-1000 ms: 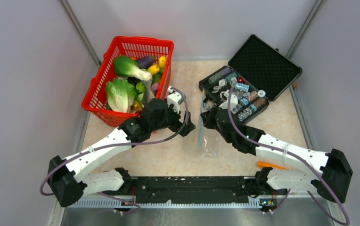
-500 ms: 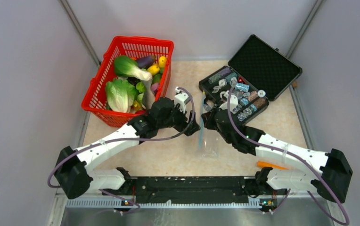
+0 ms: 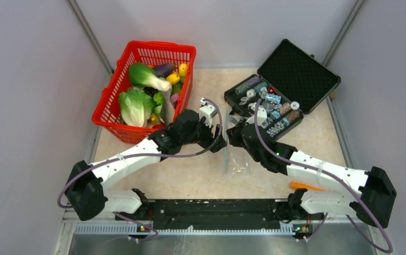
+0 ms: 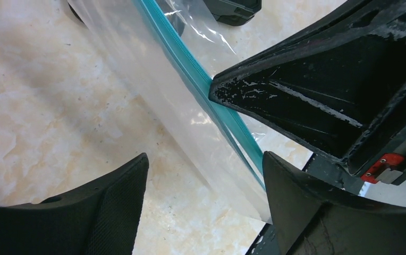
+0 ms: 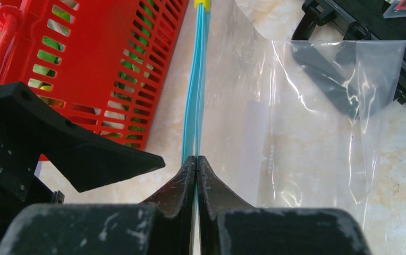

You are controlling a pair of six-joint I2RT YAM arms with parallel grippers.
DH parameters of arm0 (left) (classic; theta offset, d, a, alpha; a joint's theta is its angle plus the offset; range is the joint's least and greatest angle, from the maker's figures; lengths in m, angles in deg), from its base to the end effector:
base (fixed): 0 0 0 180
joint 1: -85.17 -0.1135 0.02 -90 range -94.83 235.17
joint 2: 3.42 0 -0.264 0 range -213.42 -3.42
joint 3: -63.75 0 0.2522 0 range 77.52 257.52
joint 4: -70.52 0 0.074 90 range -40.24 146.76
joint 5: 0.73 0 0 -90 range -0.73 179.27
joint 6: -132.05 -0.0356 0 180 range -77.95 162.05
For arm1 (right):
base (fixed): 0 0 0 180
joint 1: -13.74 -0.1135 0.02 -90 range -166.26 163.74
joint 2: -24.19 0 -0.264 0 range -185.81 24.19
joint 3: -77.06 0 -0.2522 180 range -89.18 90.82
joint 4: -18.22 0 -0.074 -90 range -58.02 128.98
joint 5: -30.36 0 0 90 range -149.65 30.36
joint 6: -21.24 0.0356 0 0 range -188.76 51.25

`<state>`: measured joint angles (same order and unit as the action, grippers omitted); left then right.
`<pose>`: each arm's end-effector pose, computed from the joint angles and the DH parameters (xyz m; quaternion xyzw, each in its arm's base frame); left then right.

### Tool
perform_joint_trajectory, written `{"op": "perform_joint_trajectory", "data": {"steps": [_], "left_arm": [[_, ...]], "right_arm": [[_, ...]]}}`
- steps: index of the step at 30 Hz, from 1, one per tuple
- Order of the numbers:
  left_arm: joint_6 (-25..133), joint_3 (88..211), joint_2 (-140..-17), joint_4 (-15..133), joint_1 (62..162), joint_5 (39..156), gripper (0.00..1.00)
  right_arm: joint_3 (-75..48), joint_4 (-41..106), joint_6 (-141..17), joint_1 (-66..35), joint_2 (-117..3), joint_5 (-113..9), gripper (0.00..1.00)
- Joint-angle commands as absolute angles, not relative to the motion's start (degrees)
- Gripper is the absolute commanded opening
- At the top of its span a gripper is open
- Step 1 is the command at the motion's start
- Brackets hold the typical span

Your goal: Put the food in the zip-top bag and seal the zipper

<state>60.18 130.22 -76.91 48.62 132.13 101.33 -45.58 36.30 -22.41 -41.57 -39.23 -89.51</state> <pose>0.1929 -0.2174 0.2832 0.2649 0.8163 -0.3481 0.3773 0.1559 0.1941 0.2801 0.0763 0.8194 0.2706 0.4995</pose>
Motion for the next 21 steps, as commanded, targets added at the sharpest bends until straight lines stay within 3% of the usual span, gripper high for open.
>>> {"op": "perform_joint_trajectory", "data": {"steps": [1, 7, 17, 21], "left_arm": [[60.54, 132.38, -76.64, 49.85, 132.39, 99.02, 0.75], [60.11, 132.65, -77.29, 48.16, 132.38, 94.69, 0.65], [60.47, 134.75, -79.85, 48.75, 132.32, 97.04, 0.70], [60.58, 135.43, -81.61, 46.76, 132.37, 95.81, 0.62]], "right_arm": [[-44.97, 35.30, -21.90, -41.19, -39.30, -89.00, 0.00], [-45.06, 35.85, -22.10, -41.20, -37.91, -89.48, 0.00], [-44.79, 36.09, -22.37, -41.20, -38.08, -89.10, 0.00], [-44.53, 35.61, -22.87, -41.24, -37.66, -89.72, 0.00]]}}
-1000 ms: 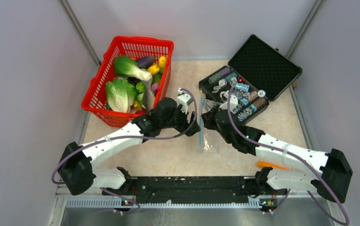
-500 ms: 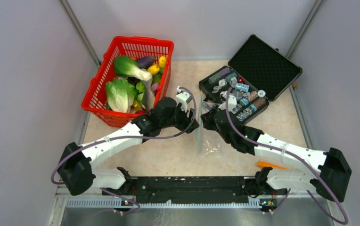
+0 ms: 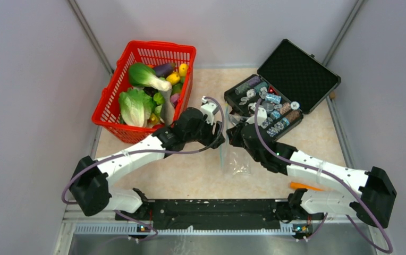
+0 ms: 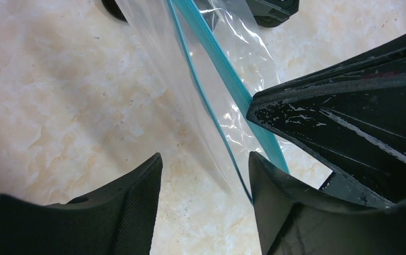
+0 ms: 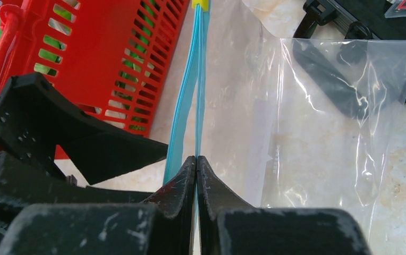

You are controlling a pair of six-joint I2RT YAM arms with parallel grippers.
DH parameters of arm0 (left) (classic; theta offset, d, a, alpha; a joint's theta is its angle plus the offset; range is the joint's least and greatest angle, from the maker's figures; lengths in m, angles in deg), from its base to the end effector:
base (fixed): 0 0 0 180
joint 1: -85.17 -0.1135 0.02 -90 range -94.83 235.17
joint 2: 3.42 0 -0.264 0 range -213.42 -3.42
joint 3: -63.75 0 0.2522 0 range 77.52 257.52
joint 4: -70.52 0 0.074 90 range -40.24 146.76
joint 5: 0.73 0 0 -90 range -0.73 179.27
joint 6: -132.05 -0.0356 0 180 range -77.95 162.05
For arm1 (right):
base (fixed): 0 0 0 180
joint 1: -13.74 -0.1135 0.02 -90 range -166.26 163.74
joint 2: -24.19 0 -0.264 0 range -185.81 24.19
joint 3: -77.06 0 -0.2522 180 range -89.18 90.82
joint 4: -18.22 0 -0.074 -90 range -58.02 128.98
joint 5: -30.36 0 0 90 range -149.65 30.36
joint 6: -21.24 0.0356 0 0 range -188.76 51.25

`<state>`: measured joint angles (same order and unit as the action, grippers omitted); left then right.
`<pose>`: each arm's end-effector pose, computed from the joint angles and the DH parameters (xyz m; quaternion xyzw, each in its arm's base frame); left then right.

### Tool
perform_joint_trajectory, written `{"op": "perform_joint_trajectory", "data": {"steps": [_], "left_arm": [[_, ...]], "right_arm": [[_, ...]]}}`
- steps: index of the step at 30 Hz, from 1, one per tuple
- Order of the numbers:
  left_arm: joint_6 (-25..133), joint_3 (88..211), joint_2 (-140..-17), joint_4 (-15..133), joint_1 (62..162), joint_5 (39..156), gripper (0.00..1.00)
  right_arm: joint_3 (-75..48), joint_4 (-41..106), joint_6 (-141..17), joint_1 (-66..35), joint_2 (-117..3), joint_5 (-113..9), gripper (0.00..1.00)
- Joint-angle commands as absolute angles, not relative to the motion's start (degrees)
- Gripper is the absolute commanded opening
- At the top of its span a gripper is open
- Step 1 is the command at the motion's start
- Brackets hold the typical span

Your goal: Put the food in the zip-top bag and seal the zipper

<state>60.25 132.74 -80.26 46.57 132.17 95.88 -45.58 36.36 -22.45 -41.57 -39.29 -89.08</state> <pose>0.2034 -0.2242 0.2785 0.2441 0.8379 -0.3040 0.3819 0.1559 0.1945 0.2797 0.0737 0.8207 0.2720 0.4971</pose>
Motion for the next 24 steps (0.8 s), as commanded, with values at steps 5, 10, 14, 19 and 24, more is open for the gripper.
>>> {"op": "perform_joint_trajectory", "data": {"steps": [5, 10, 14, 19, 24], "left_arm": [[59.28, 136.32, -81.82, 42.79, 132.38, 92.74, 0.36], [57.66, 136.76, -81.41, 43.52, 132.37, 93.71, 0.08], [56.44, 138.15, -81.23, 43.88, 132.38, 95.02, 0.00], [55.13, 139.83, -80.75, 43.95, 132.95, 95.41, 0.00], [55.77, 140.35, -80.71, 43.23, 133.29, 94.97, 0.00]], "right_arm": [[-44.27, 35.88, -23.48, -41.18, -37.38, -90.01, 0.00], [-44.43, 37.23, -23.25, -41.21, -38.14, -89.26, 0.00], [-43.53, 38.45, -23.32, -41.19, -38.68, -87.52, 0.00], [-39.76, 41.57, -23.59, -41.19, -40.44, -86.68, 0.08], [-38.46, 41.57, -22.25, -40.95, -41.44, -87.53, 0.27]]}}
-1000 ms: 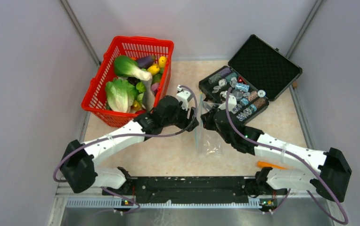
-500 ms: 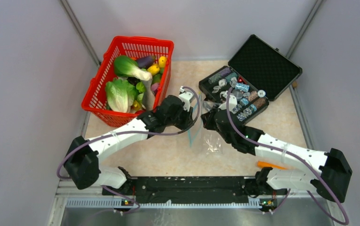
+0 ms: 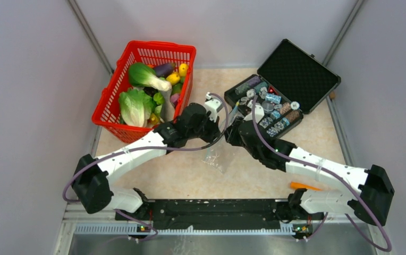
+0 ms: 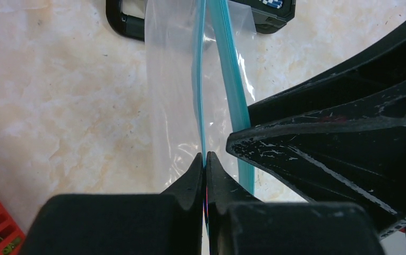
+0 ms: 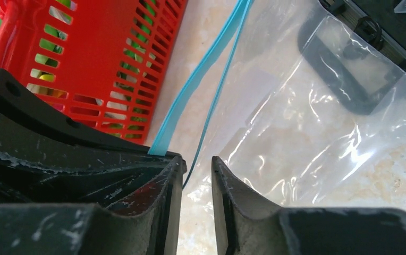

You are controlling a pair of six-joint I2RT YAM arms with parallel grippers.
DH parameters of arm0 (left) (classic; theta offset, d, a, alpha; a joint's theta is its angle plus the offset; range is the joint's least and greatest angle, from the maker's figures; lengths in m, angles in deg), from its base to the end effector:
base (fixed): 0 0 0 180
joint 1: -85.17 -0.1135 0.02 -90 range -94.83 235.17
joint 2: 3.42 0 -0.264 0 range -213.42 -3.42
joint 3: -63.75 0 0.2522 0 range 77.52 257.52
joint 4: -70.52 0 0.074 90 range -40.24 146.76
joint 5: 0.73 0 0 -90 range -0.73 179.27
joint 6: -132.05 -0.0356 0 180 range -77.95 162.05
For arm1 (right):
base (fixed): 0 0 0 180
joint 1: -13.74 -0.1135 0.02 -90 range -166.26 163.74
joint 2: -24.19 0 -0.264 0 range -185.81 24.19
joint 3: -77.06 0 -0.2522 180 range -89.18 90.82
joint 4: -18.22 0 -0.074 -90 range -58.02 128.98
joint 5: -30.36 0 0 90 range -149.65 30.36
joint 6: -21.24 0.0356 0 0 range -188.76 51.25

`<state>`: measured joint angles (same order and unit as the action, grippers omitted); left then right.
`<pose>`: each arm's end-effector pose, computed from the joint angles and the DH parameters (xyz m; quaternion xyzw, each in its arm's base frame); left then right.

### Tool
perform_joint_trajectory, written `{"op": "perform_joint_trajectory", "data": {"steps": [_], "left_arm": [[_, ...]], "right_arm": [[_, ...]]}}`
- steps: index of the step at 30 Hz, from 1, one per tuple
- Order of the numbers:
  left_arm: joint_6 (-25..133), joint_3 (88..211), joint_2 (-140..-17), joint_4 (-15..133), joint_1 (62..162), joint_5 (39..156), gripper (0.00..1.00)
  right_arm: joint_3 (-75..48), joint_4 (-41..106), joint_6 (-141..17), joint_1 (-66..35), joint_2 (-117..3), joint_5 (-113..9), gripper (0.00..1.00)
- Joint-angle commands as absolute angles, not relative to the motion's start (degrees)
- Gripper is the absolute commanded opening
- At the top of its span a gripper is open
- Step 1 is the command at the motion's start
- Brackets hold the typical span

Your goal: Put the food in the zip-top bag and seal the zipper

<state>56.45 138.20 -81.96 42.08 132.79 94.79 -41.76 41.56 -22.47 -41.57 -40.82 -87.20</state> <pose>0.2073 -0.2323 0.2954 0.2725 0.8327 -0.2836 0.3898 0.1581 0.1995 0.2877 0.0586 0.8360 0.2638 0.4775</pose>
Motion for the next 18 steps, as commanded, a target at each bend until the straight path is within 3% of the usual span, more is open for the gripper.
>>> {"op": "perform_joint_trajectory", "data": {"steps": [1, 11, 14, 18], "left_arm": [[55.95, 140.19, -80.64, 43.23, 133.37, 94.65, 0.00], [57.97, 139.47, -78.26, 43.75, 133.58, 93.29, 0.00], [58.01, 139.05, -77.78, 44.07, 133.66, 92.43, 0.00], [57.51, 139.27, -77.87, 43.60, 134.47, 90.37, 0.00]], "right_arm": [[-38.20, 41.77, -21.70, -40.87, -41.67, -88.00, 0.28], [-38.38, 42.45, -17.91, -40.41, -43.67, -90.49, 0.32], [-36.58, 43.89, -18.23, -40.36, -44.62, -90.18, 0.46], [-35.82, 43.73, -18.89, -40.34, -45.37, -91.38, 0.40]]}}
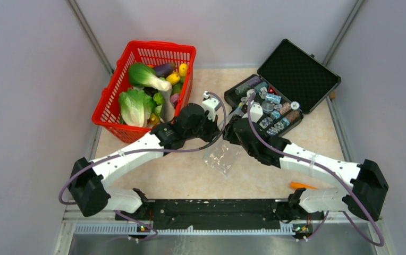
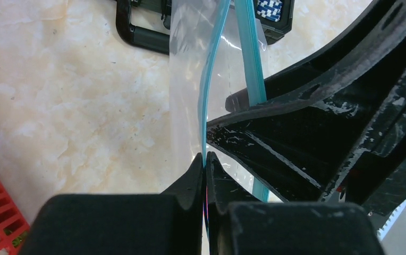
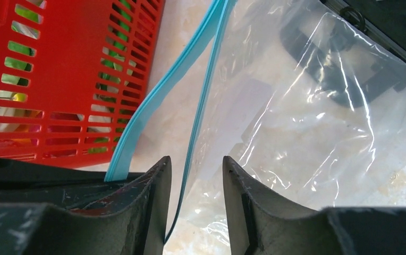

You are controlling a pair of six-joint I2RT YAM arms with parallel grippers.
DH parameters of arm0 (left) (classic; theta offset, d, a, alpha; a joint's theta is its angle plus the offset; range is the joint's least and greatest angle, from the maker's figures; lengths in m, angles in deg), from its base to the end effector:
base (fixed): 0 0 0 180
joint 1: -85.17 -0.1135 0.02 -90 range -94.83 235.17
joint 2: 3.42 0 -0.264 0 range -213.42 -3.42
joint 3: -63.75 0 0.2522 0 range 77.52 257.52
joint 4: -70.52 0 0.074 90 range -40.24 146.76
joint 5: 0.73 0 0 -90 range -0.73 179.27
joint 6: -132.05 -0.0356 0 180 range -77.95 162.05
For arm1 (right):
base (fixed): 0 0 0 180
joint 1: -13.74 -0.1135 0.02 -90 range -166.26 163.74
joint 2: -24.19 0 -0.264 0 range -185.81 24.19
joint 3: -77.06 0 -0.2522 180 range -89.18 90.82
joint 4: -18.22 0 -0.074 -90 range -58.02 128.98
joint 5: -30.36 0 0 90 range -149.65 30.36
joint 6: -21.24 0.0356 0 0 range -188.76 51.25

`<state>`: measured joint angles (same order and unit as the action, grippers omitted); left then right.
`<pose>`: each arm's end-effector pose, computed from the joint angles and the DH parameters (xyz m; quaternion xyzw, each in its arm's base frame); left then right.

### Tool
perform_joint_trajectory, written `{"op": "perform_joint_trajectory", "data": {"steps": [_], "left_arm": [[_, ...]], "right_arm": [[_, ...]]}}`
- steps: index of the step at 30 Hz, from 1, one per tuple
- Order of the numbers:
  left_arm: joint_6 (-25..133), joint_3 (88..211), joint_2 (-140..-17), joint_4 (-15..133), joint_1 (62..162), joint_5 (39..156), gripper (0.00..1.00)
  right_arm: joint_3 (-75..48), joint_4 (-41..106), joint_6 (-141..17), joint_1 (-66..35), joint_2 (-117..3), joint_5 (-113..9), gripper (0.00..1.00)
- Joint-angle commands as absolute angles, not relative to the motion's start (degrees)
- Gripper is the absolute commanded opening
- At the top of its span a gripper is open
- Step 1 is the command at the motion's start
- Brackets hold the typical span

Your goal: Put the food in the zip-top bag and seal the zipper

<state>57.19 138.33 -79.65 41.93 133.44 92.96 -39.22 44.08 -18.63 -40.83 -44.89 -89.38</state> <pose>0.2006 -0.2283 0.3075 0.2624 0.8261 -0.2854 0.4089 0.1689 0.2070 0.2822 0.0932 0.8464 0.2390 0.4668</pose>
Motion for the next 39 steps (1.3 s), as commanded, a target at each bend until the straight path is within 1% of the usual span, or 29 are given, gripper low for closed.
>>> {"op": "perform_joint_trajectory", "data": {"steps": [1, 3, 5, 6, 8, 12, 14, 21, 25, 28, 29, 32, 34, 36, 38, 39], "left_arm": [[57.37, 139.44, -78.03, 43.22, 134.63, 89.84, 0.00], [57.61, 139.20, -77.90, 42.95, 134.65, 87.92, 0.00], [58.27, 138.55, -77.47, 43.21, 134.65, 85.87, 0.00], [58.57, 138.47, -77.12, 43.11, 134.65, 84.76, 0.00], [59.65, 138.47, -76.70, 42.50, 134.65, 81.36, 0.00], [60.34, 138.61, -75.25, 41.40, 134.49, 74.40, 0.00], [60.34, 138.59, -74.73, 41.45, 134.17, 72.84, 0.00], [62.97, 140.57, -76.24, 40.28, 133.00, 73.86, 0.00], [63.02, 142.02, -76.83, 41.23, 132.89, 76.36, 0.00], [62.49, 141.54, -76.89, 43.29, 132.89, 80.56, 0.00], [62.26, 141.15, -76.97, 44.17, 132.89, 82.56, 0.02], [61.92, 140.71, -77.76, 46.21, 132.91, 88.46, 0.16], [61.92, 140.66, -78.09, 46.46, 132.91, 92.10, 0.29], [61.79, 141.02, -78.41, 46.10, 132.90, 93.22, 0.34], [61.42, 141.58, -78.64, 44.72, 132.85, 92.53, 0.43], [61.33, 141.78, -78.61, 43.94, 132.81, 91.61, 0.44]], "right_arm": [[-35.77, 43.57, -19.23, -40.36, -45.45, -91.48, 0.38], [-35.59, 43.83, -19.53, -40.31, -45.44, -91.99, 0.28], [-35.75, 44.25, -20.37, -40.35, -45.05, -91.99, 0.15], [-35.71, 44.89, -20.68, -40.32, -44.78, -92.11, 0.11], [-35.30, 46.16, -22.04, -40.38, -44.29, -91.88, 0.00], [-33.24, 49.65, -26.24, -40.37, -42.79, -90.10, 0.00], [-31.60, 52.36, -27.39, -40.32, -41.85, -89.84, 0.00], [-24.20, 60.42, -34.75, -40.33, -39.32, -87.35, 0.00], [-17.90, 72.92, -39.66, -40.28, -40.91, -90.29, 0.00], [-15.69, 77.44, -41.16, -40.37, -42.18, -89.42, 0.00], [-16.31, 77.17, -40.76, -40.30, -42.29, -89.58, 0.00], [-19.17, 73.07, -38.90, -40.29, -42.03, -89.78, 0.00], [-20.62, 70.45, -37.02, -40.28, -42.59, -90.32, 0.00], [-20.80, 69.43, -35.71, -40.25, -44.23, -90.29, 0.00], [-20.84, 68.82, -34.53, -40.29, -46.34, -91.09, 0.00], [-21.12, 68.28, -34.33, -40.26, -47.22, -91.40, 0.00]]}}
